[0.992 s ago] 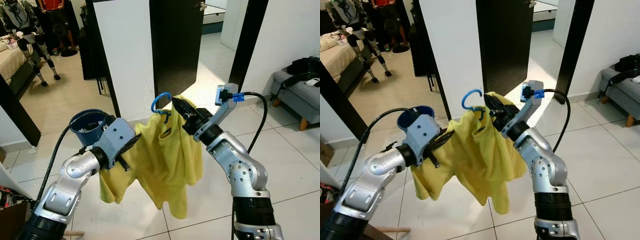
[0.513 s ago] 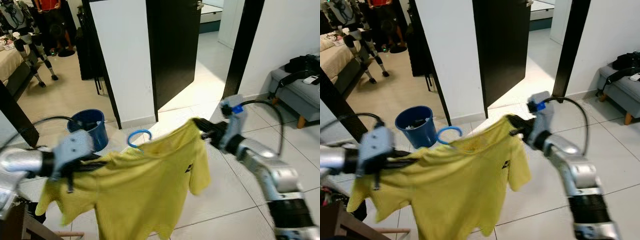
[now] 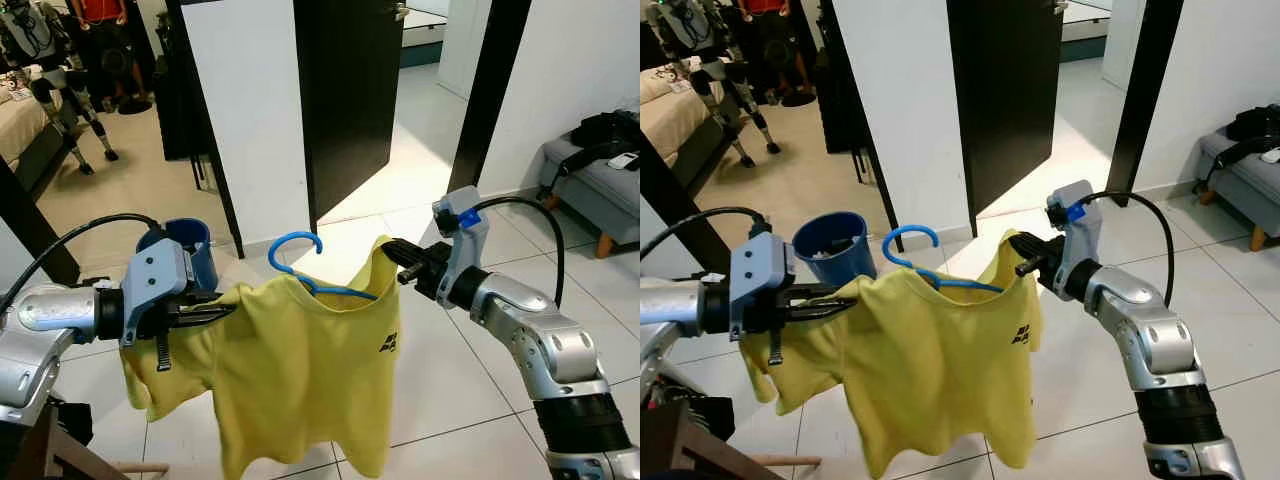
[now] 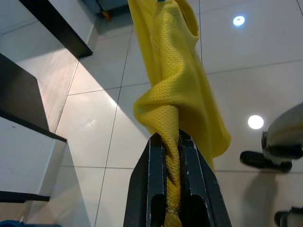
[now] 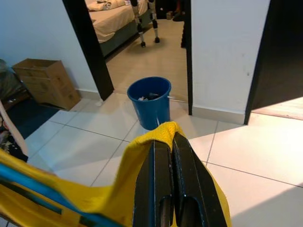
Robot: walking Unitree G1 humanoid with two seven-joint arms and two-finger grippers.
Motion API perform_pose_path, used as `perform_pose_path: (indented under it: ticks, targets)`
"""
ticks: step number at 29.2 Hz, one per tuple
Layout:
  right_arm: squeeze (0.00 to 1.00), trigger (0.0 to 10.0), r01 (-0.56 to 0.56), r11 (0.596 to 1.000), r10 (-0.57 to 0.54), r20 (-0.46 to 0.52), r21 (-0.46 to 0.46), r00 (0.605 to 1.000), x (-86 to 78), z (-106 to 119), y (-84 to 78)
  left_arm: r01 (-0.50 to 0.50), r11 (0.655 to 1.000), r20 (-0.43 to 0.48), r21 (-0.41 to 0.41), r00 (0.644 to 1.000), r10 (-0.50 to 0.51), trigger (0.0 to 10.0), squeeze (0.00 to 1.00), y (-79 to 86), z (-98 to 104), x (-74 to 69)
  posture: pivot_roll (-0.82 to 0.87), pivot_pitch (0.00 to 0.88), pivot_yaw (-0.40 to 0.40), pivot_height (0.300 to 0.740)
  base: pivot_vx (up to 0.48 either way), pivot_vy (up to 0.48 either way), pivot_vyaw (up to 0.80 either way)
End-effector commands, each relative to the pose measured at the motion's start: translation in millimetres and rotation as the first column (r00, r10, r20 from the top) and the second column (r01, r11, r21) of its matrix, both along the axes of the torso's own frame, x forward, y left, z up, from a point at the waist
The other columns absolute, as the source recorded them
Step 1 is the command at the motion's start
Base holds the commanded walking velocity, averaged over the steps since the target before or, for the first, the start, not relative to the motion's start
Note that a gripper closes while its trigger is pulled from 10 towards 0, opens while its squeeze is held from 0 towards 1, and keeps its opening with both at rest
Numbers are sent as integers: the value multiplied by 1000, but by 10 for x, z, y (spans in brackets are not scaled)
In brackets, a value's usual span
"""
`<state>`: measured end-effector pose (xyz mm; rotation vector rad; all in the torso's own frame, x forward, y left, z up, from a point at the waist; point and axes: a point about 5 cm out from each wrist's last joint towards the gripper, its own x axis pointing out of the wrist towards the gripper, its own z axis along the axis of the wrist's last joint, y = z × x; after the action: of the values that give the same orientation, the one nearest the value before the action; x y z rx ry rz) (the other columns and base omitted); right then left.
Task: Hang hanger
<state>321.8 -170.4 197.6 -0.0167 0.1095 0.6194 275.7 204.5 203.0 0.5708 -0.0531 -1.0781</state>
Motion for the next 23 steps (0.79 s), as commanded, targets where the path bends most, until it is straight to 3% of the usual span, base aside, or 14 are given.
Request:
perform_pose_path:
  ticks: [1, 4, 13, 20, 23]
  targets:
    - [0, 0, -48, 999, 47, 25, 8, 999, -2, 82, 111, -22, 1000, -7, -2, 1000, 22, 10000, 0, -5, -41, 11, -105, 0, 65, 740, 0, 0, 0]
    - [0, 0, -54, 998, 54, 37, 14, 998, 16, 124, 140, -159, 984, 43, -85, 986, 163, 10000, 0, -46, -71, 128, -103, 0, 63, 740, 0, 0, 0]
    - [0, 0, -46, 999, 45, 35, 8, 998, 27, 138, 130, -245, 961, 82, -131, 963, 257, 10000, 0, -54, -61, 184, -103, 0, 60, 740, 0, 0, 0]
    - [0, 0, -15, 1000, 15, 37, 4, 999, 62, 166, 85, -325, 946, 123, -4, 939, 323, 10000, 0, 12, -149, 174, -94, 0, 54, 740, 0, 0, 0]
    - [0, 0, -15, 1000, 15, 38, 5, 999, 66, 174, 88, -327, 945, 125, 12, 938, 323, 10000, 0, 14, -161, 171, -94, 0, 54, 740, 0, 0, 0]
